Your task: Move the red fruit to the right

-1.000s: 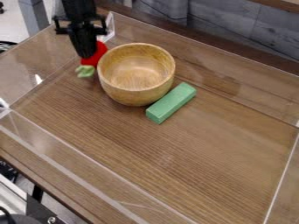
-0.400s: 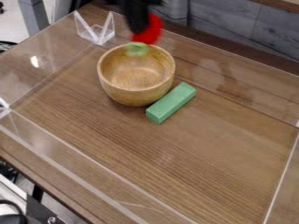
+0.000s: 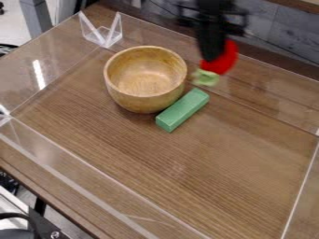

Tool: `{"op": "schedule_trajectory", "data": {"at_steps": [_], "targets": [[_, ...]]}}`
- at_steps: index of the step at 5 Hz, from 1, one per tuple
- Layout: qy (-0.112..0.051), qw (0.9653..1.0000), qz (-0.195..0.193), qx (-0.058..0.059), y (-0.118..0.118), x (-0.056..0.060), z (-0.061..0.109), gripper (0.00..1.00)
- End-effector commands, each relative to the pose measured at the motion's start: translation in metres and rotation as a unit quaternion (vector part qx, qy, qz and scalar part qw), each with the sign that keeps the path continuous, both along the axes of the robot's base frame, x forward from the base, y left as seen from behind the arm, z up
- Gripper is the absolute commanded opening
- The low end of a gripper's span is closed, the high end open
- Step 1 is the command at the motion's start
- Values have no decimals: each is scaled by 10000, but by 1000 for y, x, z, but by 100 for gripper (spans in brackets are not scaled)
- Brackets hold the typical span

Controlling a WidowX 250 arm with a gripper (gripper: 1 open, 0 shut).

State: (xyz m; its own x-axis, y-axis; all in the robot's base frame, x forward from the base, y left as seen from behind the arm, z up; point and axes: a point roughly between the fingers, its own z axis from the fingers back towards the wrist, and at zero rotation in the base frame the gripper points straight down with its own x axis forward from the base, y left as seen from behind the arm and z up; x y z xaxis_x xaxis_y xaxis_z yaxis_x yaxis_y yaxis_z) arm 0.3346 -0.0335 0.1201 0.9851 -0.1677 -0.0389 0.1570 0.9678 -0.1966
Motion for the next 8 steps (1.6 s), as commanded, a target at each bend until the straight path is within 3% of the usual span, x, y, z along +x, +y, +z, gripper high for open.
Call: {"op": "schedule_trajectory", "data": {"at_steps": [1, 3, 5, 8], "targets": [[-258, 9997, -1, 35, -26, 4, 12, 0], [-88, 9988, -473, 120, -43, -6, -33, 0], [58, 9986, -490, 175, -54, 3, -33, 0], [139, 9926, -1186, 201, -32, 15, -22, 0]]}}
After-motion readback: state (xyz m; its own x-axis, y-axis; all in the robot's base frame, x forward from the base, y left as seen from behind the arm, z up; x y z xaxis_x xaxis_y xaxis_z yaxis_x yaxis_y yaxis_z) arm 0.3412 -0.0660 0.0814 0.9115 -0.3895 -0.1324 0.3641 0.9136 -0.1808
